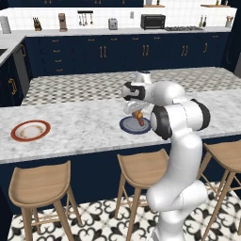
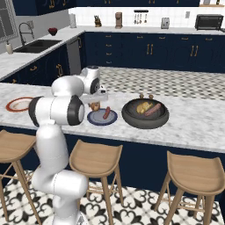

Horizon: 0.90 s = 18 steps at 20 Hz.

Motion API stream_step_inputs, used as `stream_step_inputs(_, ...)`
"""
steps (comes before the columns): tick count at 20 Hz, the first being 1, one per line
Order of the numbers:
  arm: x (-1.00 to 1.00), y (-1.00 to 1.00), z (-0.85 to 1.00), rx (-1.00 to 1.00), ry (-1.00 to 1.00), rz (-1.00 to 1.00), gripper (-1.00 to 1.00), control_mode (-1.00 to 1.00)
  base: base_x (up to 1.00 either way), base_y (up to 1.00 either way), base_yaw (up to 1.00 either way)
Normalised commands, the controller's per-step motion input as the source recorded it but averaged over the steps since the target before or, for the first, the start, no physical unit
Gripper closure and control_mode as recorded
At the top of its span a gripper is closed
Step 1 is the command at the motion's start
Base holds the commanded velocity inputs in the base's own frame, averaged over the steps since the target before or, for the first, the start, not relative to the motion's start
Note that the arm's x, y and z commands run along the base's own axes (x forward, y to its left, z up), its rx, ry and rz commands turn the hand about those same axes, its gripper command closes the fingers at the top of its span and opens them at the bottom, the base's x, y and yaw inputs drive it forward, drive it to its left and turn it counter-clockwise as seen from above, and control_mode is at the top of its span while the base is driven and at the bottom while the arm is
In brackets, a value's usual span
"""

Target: Place one bun and one sausage from the bowl on each plate.

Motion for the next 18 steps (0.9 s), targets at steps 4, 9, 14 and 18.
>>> stream_step_inputs(4,0.13,0.0,-0.45,-0.04,0.0,0.0,1.0,-1.0,0.0,0.0,0.0)
stream_step_inputs(9,0.06,0.02,-0.38,-0.02,0.0,0.0,1.0,-1.0,0.0,0.0,0.0)
stream_step_inputs(14,0.14,0.01,-0.32,-0.01,0.0,0.0,1.0,-1.0,0.0,0.0,0.0)
stream_step_inputs(18,0.37,0.0,-0.16,0.0,0.0,0.0,1.0,-1.0,0.0,0.0,0.0)
